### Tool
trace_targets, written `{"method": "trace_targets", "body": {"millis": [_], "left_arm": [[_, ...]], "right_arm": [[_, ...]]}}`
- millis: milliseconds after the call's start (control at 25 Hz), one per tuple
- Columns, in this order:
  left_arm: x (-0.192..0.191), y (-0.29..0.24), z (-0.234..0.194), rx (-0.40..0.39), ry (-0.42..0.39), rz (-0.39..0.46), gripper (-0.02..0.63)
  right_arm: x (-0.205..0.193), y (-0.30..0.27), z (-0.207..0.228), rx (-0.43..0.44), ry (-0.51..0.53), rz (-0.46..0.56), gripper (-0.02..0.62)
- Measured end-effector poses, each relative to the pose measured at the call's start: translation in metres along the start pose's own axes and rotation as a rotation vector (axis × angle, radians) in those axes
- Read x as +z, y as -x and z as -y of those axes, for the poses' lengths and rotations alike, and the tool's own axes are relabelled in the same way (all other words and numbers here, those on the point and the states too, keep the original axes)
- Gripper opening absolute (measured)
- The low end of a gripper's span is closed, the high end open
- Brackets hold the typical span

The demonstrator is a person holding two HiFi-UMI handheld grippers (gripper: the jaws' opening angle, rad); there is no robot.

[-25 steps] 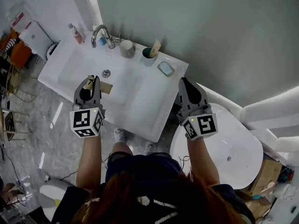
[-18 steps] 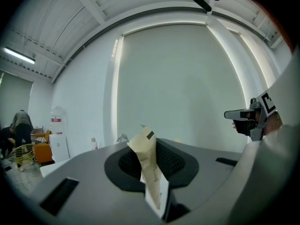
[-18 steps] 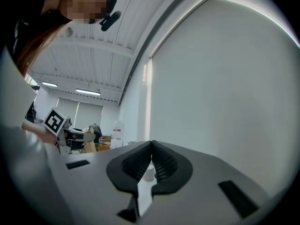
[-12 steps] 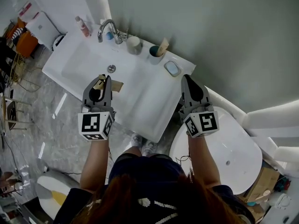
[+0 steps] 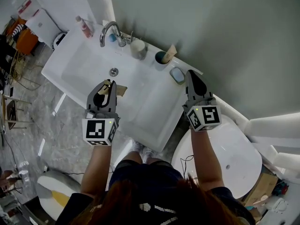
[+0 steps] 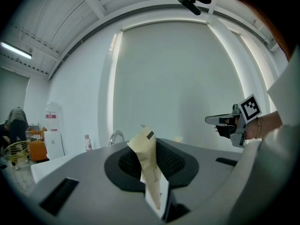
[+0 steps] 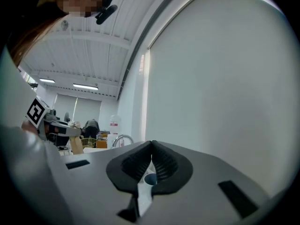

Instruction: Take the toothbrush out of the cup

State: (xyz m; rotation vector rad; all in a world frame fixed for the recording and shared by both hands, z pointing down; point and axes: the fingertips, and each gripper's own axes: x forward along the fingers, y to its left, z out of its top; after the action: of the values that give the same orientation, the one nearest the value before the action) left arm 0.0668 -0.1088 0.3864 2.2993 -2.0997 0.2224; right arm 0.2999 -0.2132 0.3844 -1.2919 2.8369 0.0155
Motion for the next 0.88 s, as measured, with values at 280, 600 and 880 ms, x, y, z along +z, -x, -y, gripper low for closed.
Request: {"method": "trace_targets", "body": {"millis": [280, 600, 880], "left_arm": [[-0.012, -0.031, -0.015, -0.009, 0.004, -0.020, 0.066], [-0.028, -0.038, -0.029, 0.007, 0.017, -0.050, 0.066], [-0.040, -0.033, -0.038, 0.009, 0.014, -0.080, 0.066]], "right_arm": [[-0.034, -0.054, 0.019, -0.054, -0.024, -0.028, 0.048], [-0.096, -0.111, 0.040, -0.082, -0.066, -0.143, 0.153], [-0.129, -0.140, 0.044, -0.073, -0.100, -0.194, 0.233]]}}
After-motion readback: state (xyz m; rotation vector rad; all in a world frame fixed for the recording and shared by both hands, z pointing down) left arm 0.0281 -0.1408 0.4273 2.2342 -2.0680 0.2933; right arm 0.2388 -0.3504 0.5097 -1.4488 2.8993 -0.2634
